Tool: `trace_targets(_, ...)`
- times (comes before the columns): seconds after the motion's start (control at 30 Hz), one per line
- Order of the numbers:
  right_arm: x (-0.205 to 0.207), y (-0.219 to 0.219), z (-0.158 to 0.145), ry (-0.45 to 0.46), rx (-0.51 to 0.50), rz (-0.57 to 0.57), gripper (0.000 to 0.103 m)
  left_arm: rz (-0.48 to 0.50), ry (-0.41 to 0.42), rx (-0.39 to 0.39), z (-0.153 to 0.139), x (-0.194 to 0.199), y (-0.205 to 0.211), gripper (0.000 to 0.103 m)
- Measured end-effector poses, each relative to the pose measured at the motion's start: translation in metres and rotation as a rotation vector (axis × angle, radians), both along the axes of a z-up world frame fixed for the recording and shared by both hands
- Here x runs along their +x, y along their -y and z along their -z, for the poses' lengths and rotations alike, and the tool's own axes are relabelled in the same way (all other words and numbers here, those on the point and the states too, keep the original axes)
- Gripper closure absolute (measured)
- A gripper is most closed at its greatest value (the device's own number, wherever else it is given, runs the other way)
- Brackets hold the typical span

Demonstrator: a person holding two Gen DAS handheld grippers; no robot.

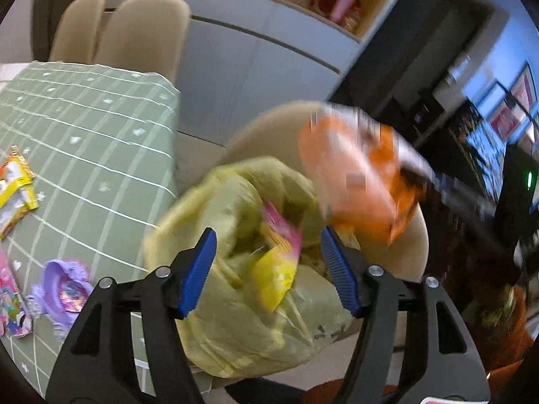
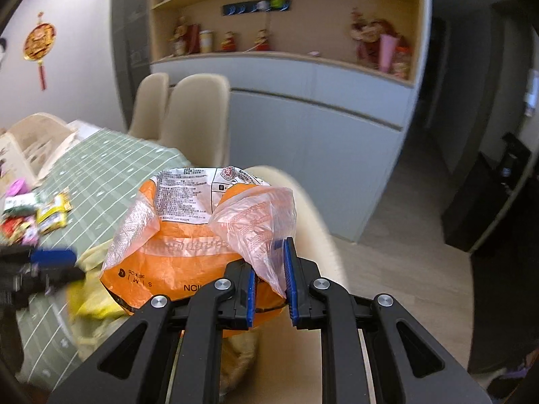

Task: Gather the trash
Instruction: 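Carry both packets to the yellow bag and release them inside, then grasp the black-grey wrapper strip on the table with the left tool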

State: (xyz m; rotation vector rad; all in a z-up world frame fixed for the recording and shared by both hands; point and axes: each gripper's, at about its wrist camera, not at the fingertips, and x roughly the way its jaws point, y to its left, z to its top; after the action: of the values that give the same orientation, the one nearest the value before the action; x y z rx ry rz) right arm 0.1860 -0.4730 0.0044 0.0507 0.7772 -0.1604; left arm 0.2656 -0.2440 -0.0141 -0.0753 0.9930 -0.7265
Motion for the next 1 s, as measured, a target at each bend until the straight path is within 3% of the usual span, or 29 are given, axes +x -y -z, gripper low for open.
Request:
trace_targets(0.17,0.019,-0.039,0.049,-0.168,0.039,-0.139,0.087,-0.11,0.032,-0.018,-0.012,0.011,-0.026,0.042)
trace_targets(0.37,0.052,-0.063,0.104,-0.345,-0.019,-0.187,0.087,-0.204,0.047,-0.014,-0.016,0.013,-0.054,0.042)
trace_targets(0.5,0.072,-0.063,0.119,-0.403,-0.016,-0.159,0.087,-0.261,0.046,0.007,-0.012,0.009,-0.081,0.042)
trace_targets(0.7,0.073,-0.058,0.109,-0.333,0.065,-0.076,0.086,-0.364,0.057,0.026,-0.008,0.0,-0.143,0.042)
trace_targets(0.77,0.064,-0.054,0.104,-0.296,0.118,-0.062,0.077,-0.386,0.073,0.034,-0.007,-0.005,-0.167,0.042)
trace_targets(0.8,0.059,-0.055,0.1,-0.275,0.12,-0.051,0.067,-0.394,0.086,0.037,-0.005,-0.007,-0.181,0.042)
trace_targets(0.87,0.045,-0.06,0.091,-0.224,0.097,-0.022,0.059,-0.407,0.101,0.051,-0.001,-0.011,-0.2,0.04)
trace_targets(1.0,0.023,-0.076,0.067,-0.148,0.074,0.026,0.059,-0.451,0.086,0.063,0.01,-0.015,-0.248,0.04)
